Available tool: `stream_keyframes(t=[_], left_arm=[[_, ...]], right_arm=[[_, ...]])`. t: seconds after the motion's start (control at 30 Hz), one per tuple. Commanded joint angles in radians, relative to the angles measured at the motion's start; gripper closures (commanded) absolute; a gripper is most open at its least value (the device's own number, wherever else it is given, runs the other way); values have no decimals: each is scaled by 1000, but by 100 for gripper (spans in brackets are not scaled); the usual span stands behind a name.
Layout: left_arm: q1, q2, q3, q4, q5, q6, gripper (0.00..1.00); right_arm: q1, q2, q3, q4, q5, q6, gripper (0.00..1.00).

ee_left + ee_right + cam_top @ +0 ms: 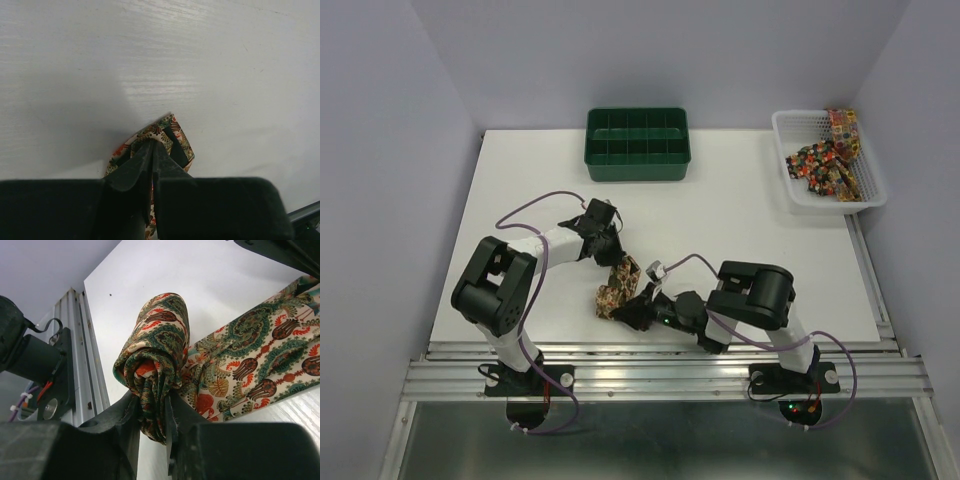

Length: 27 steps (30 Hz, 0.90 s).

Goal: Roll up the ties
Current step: Roll the tie

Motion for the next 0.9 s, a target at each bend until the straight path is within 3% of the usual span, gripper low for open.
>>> stream_keyframes(t=[0.0, 0.27, 0.67, 0.87], left_arm=[[1, -15, 33, -2, -46, -7, 88], [1, -18, 58, -2, -73, -30, 87], [1, -52, 85, -2, -90, -21, 87], [1, -148, 90, -11, -115, -5, 70]], right_arm=[[-33, 71, -54, 245, 102, 69, 96], [-62, 97, -90, 270, 194, 190, 94], [-126, 170, -68, 259, 113, 397, 91], [-171, 213, -54, 267, 33, 552, 89]])
